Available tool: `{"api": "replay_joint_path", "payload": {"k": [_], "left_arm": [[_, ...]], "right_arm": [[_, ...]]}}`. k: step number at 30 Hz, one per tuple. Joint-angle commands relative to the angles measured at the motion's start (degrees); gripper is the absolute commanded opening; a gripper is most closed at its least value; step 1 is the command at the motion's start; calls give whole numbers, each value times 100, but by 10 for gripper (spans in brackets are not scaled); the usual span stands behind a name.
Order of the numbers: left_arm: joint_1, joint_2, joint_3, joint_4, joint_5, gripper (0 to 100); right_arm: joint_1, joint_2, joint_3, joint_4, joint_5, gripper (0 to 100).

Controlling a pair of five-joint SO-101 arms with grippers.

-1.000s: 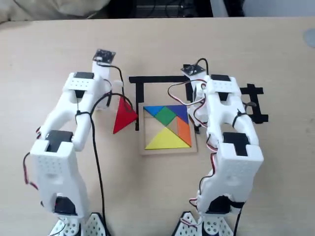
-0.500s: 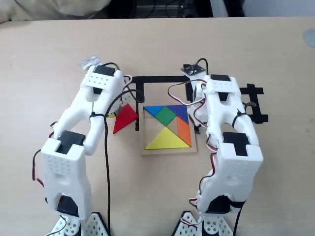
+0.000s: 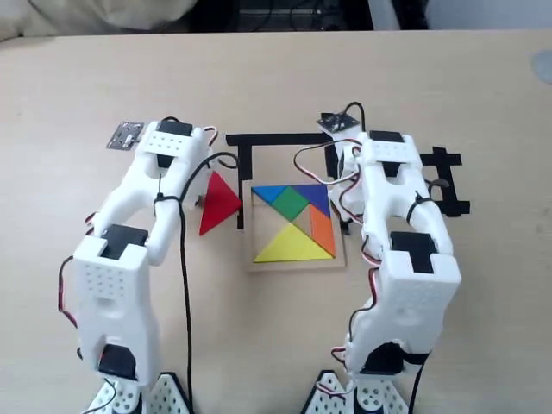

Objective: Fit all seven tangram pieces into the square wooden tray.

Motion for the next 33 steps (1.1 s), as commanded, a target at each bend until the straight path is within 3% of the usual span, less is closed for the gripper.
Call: {"api": "replay_joint_path", "payload": {"k": [1, 8, 12, 17, 20, 24, 28, 33], "left_arm": [[356, 44, 40, -35, 62, 30], [1253, -299, 48, 510, 79, 30], [1393, -756, 40, 914, 79, 30], [1279, -1389, 101, 1125, 35, 30], [620, -1600, 92, 1116, -18, 30], [-48, -1899, 22, 1582, -826, 30], [-277, -2470, -110, 2479, -2567, 30], [-1323, -3218, -259, 2831, -4237, 30]], "right_arm": [[-167, -13, 101, 79, 70, 11], [-167, -13, 101, 79, 70, 11], [-167, -13, 101, 79, 70, 11], [-167, -13, 101, 79, 70, 11], [-167, -13, 101, 79, 70, 11], [-167, -13, 101, 79, 70, 11], [-167, -13, 101, 70, 70, 11], [-123, -321, -22, 264, 18, 11]]}}
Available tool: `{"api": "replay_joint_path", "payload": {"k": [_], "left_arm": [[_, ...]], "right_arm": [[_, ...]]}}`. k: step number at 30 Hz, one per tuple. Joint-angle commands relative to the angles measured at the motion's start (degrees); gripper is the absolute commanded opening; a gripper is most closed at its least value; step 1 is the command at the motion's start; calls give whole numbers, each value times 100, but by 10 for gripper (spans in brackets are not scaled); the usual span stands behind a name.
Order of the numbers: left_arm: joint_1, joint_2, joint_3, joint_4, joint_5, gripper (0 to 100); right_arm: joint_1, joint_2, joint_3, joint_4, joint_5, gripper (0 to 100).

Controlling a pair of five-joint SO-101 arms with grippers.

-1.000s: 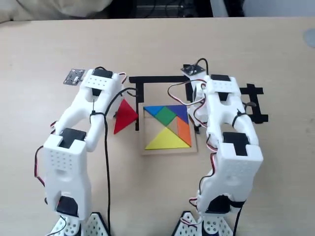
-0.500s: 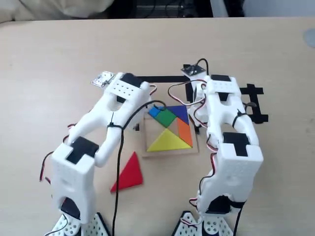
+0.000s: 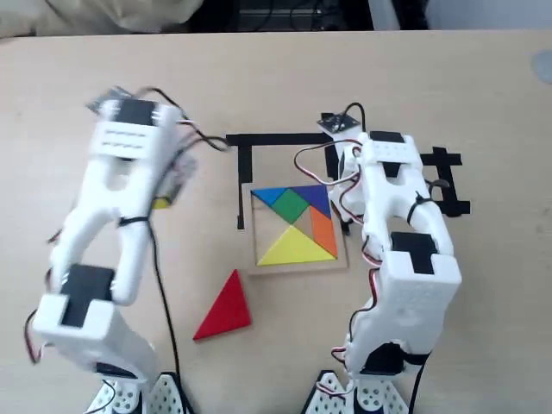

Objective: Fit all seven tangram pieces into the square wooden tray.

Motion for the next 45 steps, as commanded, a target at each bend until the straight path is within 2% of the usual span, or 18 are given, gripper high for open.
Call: {"api": "replay_joint_path", "payload": {"k": [1, 5, 6, 9, 13, 16, 20, 22, 25, 26, 31, 36, 41, 45], "left_arm": [[-857, -712, -338, 114, -1222, 32], [-1807, -1530, -391, 290, -3270, 30], [-2009, -1741, -391, 308, -3596, 30], [-2580, -2321, -119, 440, -4281, 32], [-3495, -2813, 1051, 290, -4958, 30], [-4356, -3033, 2264, -264, -5468, 30], [-5297, -3455, 3899, -1187, -6048, 30], [-5622, -3736, 4664, -1714, -6207, 30], [-5947, -4211, 5719, -2462, -6259, 30], [-6018, -4360, 6009, -2629, -6295, 30], [-6202, -5002, 7002, -2989, -6330, 33], [-6791, -5345, 7108, -3051, -6330, 33], [-7644, -5371, 7143, -3051, -6673, 33], [-7749, -5424, 7336, -3059, -6831, 33]], "right_arm": [[-97, -523, -57, 360, 18, 11], [-114, -1982, -110, 879, 26, 11], [-141, -2352, -84, 941, 62, 11], [-396, -3248, 242, 1090, 62, 11], [-1266, -3890, 778, 1292, 70, 11], [-2145, -4092, 998, 1767, 466, 18], [-3314, -4338, 1121, 2171, 800, 87], [-3991, -4541, 1270, 2163, 782, 77], [-4941, -4760, 1508, 2101, 782, 7], [-5134, -4769, 1613, 2004, 782, 17], [-5468, -4295, 2290, 1152, 615, 11], [-6013, -3354, 2352, 545, 132, 11], [-6066, -2598, 2343, 132, 176, 11], [-6057, -2220, 2273, 123, 167, 11]]}}
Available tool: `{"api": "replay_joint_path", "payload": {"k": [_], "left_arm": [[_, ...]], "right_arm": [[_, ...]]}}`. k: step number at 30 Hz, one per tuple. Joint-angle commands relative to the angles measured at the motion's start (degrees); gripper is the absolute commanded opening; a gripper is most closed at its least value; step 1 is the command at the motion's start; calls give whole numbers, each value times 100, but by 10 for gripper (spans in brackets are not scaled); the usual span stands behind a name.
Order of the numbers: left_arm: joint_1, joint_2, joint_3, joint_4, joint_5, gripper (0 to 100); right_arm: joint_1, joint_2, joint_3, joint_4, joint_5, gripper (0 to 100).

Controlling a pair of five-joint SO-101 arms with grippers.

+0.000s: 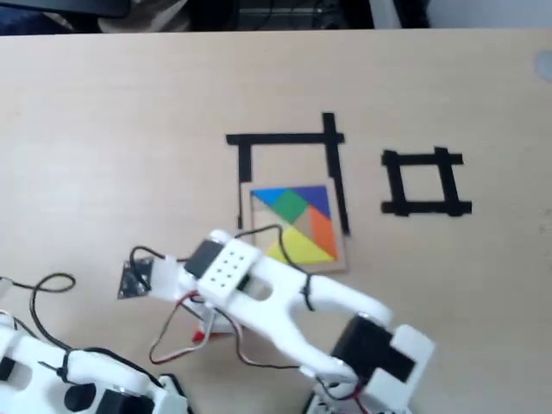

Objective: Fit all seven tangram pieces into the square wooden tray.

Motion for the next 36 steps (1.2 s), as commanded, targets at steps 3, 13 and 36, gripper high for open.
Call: {"api": "replay_joint_path", "payload": {"k": [3, 13, 36], "left_arm": [[-84, -105, -22, -70, -114, 33], [-75, -97, 40, -308, -114, 33], [75, -105, 198, -589, 211, 33]], "right_arm": [[26, 453, -224, -35, -88, 11], [826, 2149, -2141, 519, 281, 11], [1240, 2993, -5358, 2945, 1741, 28]]}}
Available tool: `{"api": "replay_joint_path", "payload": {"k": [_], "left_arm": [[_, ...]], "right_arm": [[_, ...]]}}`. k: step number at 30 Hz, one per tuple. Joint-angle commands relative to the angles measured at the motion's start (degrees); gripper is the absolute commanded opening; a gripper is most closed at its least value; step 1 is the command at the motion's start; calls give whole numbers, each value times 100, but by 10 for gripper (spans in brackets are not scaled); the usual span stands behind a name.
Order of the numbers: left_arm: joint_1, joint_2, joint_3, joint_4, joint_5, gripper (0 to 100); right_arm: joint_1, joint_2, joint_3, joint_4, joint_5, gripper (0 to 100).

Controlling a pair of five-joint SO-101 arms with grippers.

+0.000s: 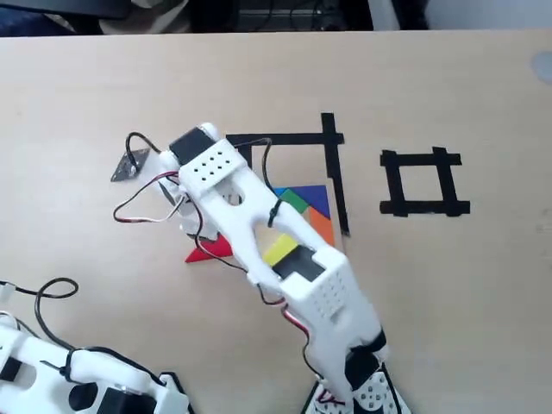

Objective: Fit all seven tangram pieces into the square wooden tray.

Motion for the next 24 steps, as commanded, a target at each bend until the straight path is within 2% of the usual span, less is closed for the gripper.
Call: {"api": "replay_joint_path", "payload": {"k": [1, 4, 8, 15, 24], "left_arm": [[180, -97, -13, -79, 70, 33], [426, -88, 66, -79, 70, 33], [611, -97, 119, -79, 70, 33], [629, -97, 119, -79, 396, 33], [593, -97, 119, -79, 422, 33]], "right_arm": [[-290, -690, 1200, 44, 1477, 53], [-360, -1358, 2000, -589, 1732, 182], [-334, -2193, 2835, -1380, 2514, 335], [88, -2211, 4004, -2787, 3226, 339], [9, -1367, 3600, -2919, 3446, 343]]}}
